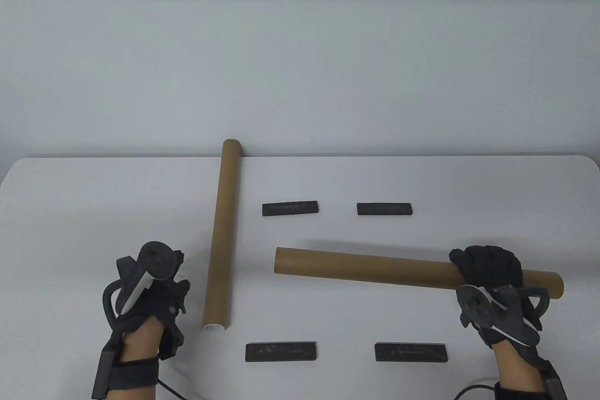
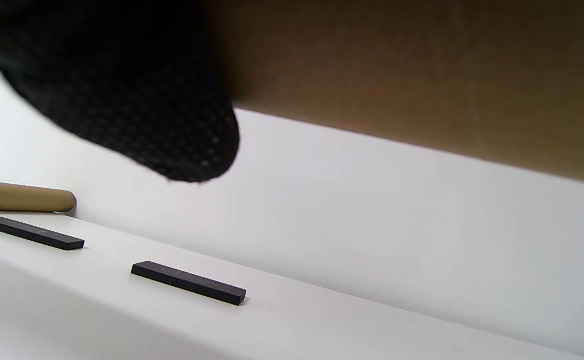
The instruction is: Roll up papers and store in mailing tubes
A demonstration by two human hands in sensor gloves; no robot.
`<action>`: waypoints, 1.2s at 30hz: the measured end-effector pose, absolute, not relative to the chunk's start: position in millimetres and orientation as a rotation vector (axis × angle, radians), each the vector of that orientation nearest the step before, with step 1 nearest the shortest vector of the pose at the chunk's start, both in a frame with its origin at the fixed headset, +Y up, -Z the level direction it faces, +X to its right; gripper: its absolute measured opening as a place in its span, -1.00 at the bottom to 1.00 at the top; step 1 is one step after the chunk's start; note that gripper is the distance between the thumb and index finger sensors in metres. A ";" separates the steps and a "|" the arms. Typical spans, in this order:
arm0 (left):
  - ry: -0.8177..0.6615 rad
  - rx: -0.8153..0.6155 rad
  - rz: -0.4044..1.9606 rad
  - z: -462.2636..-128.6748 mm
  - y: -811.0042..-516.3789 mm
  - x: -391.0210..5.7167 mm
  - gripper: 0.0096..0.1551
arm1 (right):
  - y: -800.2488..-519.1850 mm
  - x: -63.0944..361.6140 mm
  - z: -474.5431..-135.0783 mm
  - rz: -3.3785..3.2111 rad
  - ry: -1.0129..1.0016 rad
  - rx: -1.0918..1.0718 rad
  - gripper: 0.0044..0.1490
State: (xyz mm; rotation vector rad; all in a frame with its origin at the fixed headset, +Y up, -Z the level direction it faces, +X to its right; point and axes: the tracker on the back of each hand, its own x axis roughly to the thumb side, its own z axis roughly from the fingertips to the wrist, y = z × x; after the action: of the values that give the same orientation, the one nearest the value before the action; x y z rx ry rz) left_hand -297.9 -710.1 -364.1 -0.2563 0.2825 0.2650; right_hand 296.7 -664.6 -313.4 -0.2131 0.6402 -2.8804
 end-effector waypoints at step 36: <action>-0.136 0.014 0.985 -328.3 -653.4 -249.1 -0.24 | -664.8 298.1 -310.8 -2.952 0.674 -0.266 -0.14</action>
State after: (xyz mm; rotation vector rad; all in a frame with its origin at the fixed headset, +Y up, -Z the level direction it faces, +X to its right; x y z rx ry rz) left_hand -249.1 -653.4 -328.3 0.0144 -0.1360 0.9851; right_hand 298.1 -664.8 -310.8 -0.2663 0.6737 -2.9518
